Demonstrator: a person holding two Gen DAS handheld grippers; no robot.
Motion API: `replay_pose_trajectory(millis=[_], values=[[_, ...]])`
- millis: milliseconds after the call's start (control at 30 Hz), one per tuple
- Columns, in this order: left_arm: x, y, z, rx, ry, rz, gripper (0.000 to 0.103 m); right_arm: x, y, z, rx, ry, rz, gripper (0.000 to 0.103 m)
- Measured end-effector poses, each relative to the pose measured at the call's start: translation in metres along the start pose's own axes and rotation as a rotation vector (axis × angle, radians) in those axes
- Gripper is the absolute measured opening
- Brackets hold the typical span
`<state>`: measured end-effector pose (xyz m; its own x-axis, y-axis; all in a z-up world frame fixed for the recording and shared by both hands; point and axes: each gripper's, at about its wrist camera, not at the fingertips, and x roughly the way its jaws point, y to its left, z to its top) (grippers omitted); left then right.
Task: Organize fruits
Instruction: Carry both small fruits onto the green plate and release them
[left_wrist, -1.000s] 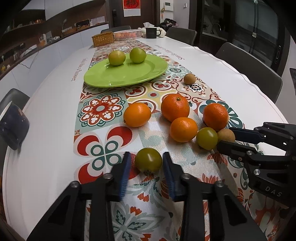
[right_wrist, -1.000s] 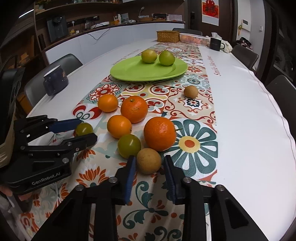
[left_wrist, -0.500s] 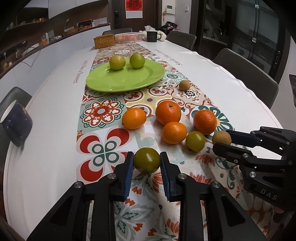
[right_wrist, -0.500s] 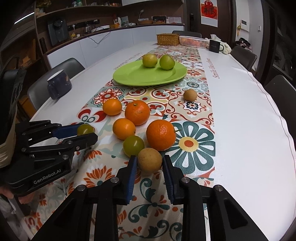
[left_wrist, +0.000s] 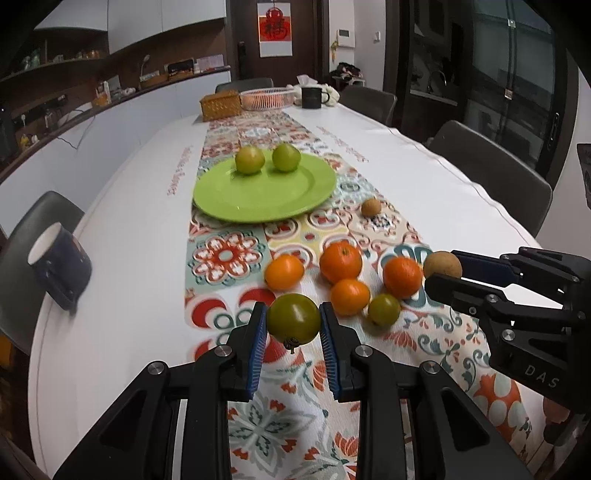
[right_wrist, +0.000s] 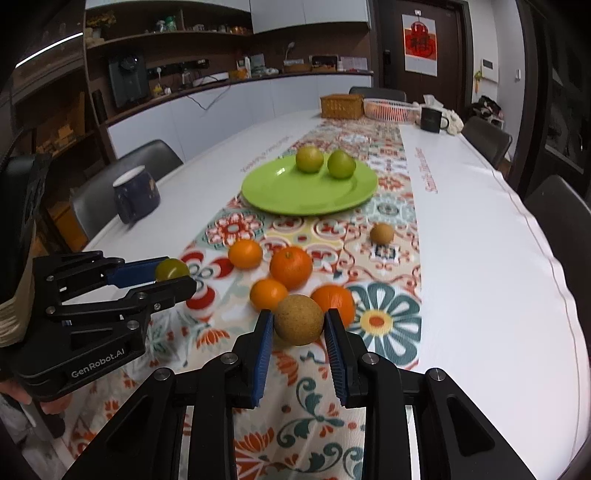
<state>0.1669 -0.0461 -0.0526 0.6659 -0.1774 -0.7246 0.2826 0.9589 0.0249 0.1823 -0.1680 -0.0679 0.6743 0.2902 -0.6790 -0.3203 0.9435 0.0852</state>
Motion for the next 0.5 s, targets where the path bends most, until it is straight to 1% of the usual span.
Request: replay_pose_trajectory(millis=[300, 500], values=[[-0.012, 0.008, 0.035, 0.019, -0.082, 0.028, 0.028, -0.009, 0.000, 0.039, -0.028, -0.090, 0.010, 0.029], [-0.008, 0.016, 0.065, 0.035, -0.123, 0.047, 0.028, -0.002, -0.002, 0.072, -0.058, -0.129, 0.005, 0.029]])
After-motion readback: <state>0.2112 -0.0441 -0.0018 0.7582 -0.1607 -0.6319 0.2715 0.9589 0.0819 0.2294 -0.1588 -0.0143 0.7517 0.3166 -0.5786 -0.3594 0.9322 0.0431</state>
